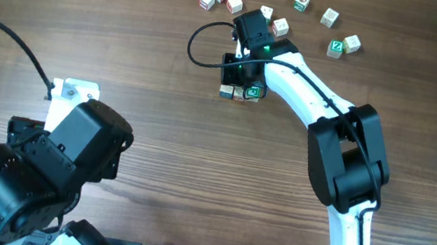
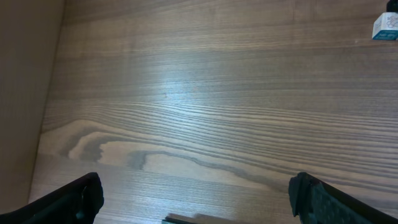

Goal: Form a horizontal line

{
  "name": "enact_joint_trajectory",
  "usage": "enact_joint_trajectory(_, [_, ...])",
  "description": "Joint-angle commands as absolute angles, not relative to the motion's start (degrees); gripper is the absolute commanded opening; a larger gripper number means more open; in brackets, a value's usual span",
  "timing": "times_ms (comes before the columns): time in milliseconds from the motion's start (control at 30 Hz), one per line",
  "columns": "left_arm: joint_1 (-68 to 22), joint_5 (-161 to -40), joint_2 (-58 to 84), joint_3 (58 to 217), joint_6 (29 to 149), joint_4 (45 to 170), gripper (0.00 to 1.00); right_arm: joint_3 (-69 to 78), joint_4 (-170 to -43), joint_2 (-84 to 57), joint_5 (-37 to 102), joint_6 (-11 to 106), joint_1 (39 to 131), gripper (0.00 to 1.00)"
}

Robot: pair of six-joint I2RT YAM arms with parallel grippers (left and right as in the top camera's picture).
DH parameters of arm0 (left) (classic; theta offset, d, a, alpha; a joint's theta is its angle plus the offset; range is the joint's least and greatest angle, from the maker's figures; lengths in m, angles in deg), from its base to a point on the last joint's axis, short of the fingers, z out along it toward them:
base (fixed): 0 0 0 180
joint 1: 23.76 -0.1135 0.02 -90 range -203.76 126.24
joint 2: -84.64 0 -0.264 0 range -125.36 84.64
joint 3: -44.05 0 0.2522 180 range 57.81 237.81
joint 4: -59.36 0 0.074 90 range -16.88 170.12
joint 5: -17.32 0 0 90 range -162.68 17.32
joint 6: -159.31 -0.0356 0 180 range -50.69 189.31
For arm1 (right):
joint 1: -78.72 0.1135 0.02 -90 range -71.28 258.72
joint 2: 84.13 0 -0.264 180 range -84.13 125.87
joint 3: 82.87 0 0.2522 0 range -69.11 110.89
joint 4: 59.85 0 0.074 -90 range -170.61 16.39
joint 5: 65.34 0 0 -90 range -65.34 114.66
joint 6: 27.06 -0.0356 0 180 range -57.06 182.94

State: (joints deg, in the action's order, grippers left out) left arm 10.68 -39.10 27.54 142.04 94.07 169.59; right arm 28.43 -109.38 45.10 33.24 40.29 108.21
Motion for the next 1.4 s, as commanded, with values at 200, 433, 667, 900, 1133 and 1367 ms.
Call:
enact_joint_trajectory(200, [10.48, -38.75, 27.69, 142.12, 95.27, 169.61, 1.00, 30.79, -107.07, 45.73, 34.11, 41.97, 108.00, 0.05])
enact_joint_trajectory(433, [10.48, -38.75, 27.69, 142.12, 95.27, 169.61, 1.00, 33.50, -108.49, 45.75, 40.06, 41.92, 109.55, 0.05])
enact_joint_trajectory(667, [10.48, -38.75, 27.69, 142.12, 95.27, 169.61, 1.00, 33.13, -112.95, 45.80, 34.07, 41.95, 112.69, 0.05])
enact_joint_trajectory(900, [10.48, -38.75, 27.69, 142.12, 95.27, 169.61, 1.00, 32.58, -116.46, 45.80, 27.49, 41.75, 112.85, 0.05])
enact_joint_trajectory(1133, [10.48, -38.75, 27.69, 142.12, 95.27, 169.61, 1.00, 32.58, -116.99, 45.80, 26.96, 41.92, 112.83, 0.05])
enact_joint_trajectory(1367, [10.48, -38.75, 27.69, 142.12, 95.27, 169.61, 1.00, 32.60, -116.40, 45.80, 27.27, 41.95, 112.85, 0.05])
